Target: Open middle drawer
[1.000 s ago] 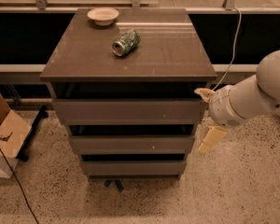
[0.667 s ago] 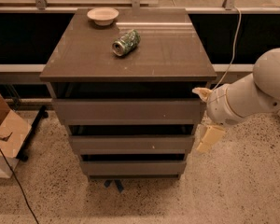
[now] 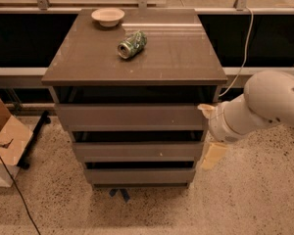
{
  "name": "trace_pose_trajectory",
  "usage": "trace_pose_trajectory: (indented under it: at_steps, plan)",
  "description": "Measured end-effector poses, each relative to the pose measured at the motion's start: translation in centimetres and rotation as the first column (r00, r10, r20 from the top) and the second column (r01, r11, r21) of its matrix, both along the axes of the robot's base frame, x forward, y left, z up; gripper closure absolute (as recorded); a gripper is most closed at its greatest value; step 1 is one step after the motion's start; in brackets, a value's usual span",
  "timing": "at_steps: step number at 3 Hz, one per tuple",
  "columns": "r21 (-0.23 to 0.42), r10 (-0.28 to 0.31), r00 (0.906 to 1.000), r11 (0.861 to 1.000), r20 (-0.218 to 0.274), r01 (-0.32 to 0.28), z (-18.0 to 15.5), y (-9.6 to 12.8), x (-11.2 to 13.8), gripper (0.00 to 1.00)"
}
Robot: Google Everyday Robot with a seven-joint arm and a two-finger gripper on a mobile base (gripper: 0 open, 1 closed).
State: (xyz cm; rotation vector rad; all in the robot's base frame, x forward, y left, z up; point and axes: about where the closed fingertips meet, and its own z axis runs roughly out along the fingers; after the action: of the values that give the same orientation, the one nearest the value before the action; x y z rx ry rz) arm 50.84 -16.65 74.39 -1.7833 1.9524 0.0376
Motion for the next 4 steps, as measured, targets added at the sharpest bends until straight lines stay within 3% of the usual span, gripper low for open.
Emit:
trace_pose_trajectory:
  at_steps: [2, 4]
  plan:
    - [0.065, -0.034, 0.9971, 0.997, -0.068, 0.039, -8.5, -1.2, 0.2, 0.0]
    - [0.157, -0.088, 0.9861, 0.981, -0.141, 0.11, -16.2, -1.9, 1.4, 0.0]
